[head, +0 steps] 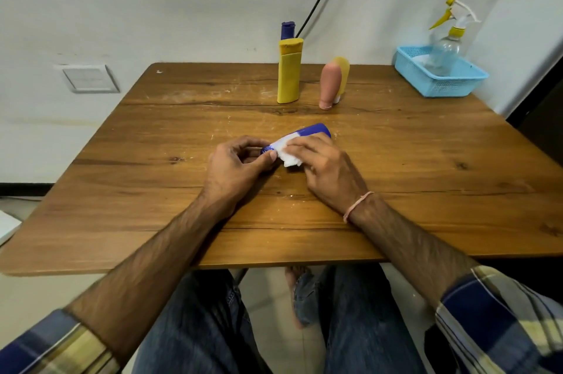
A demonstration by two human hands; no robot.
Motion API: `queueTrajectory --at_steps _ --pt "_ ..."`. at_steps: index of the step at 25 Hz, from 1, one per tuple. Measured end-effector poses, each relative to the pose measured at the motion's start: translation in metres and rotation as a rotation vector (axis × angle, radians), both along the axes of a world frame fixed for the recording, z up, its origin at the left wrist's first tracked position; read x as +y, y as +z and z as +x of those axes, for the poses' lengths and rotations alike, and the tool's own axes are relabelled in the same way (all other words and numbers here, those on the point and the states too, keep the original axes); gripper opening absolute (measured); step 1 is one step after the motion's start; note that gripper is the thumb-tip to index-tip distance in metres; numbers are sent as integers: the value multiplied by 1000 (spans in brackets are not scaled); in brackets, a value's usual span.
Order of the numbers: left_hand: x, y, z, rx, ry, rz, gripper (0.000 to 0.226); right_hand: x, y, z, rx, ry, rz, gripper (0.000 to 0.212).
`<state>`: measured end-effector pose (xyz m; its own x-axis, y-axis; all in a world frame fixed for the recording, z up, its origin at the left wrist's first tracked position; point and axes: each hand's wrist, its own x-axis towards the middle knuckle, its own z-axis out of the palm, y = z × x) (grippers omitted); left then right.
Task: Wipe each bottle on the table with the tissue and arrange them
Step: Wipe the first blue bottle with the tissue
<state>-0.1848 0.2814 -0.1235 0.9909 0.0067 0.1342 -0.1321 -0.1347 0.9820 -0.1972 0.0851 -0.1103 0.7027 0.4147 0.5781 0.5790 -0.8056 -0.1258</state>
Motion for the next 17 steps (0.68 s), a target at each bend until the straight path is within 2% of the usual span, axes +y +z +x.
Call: queueTrajectory --at_steps 3,5,7,8,12,13,16,17 --pt "-1 5 -2 1 -12 80 38 -15 10 16 82 -339 188 42" --pt "-4 7 -3 4 5 100 46 -1 9 9 74 -232 159 43" --pt "-5 7 -3 -3 34 116 45 8 0 -2 38 -20 47 44" --pt "-4 7 -3 3 45 118 44 4 1 -1 40 7 11 44" --pt "-2 7 -3 26 67 118 39 -16 15 22 115 -389 133 42" --pt "-3 7 -3 23 69 108 38 -6 16 18 103 -345 140 41" --pt "-3 7 -5 -16 66 127 34 26 1 -9 22 78 12 42" --pt "-3 7 -5 -21 62 134 34 25 3 -8 4 135 -17 42"
